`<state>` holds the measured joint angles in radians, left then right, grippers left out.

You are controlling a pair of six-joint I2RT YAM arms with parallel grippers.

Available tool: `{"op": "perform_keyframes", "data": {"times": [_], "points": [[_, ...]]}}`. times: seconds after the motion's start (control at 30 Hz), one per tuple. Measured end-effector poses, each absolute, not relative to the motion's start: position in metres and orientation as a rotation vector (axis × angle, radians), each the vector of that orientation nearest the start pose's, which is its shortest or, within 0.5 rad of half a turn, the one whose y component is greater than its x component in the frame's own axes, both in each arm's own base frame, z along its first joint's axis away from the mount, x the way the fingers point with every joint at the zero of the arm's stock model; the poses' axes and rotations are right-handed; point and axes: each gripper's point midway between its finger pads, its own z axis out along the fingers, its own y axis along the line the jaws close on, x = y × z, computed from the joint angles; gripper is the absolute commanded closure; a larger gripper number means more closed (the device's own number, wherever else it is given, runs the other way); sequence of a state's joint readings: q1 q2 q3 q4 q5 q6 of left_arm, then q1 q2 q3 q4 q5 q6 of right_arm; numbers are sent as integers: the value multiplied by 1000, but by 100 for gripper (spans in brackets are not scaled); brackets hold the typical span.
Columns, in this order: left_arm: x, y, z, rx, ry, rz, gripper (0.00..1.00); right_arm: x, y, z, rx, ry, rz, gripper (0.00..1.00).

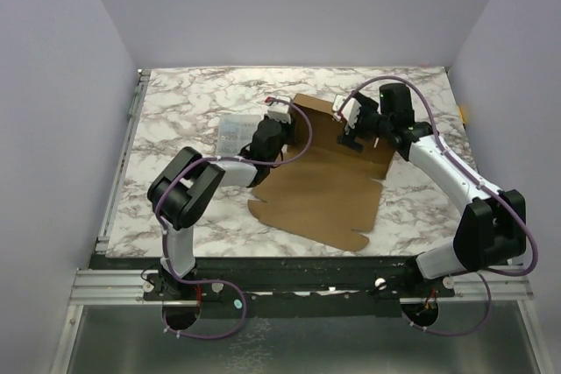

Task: Fold the paper box
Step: Fold the paper box at the center of the board.

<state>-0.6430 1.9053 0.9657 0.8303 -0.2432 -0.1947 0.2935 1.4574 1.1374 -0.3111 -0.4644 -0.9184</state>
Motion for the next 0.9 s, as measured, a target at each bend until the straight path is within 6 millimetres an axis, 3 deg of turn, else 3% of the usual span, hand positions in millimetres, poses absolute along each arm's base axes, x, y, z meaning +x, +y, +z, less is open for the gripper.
{"op": "perform_keyframes", "data": {"times": [0.3,0.43,0.5,0.9], "points": [[458,-299,133,172,1738,-414,100,410,161,178,-1489,1453,-41,35],[460,-300,133,168,1756,-411,100,416,159,179,-1511,1394,-107,61],[460,-300,133,166,1763,-411,100,420,159,184,-1512,1367,-138,70],[463,-297,133,151,1780,-382,98,424,167,189,-1525,1307,-222,79]]}}
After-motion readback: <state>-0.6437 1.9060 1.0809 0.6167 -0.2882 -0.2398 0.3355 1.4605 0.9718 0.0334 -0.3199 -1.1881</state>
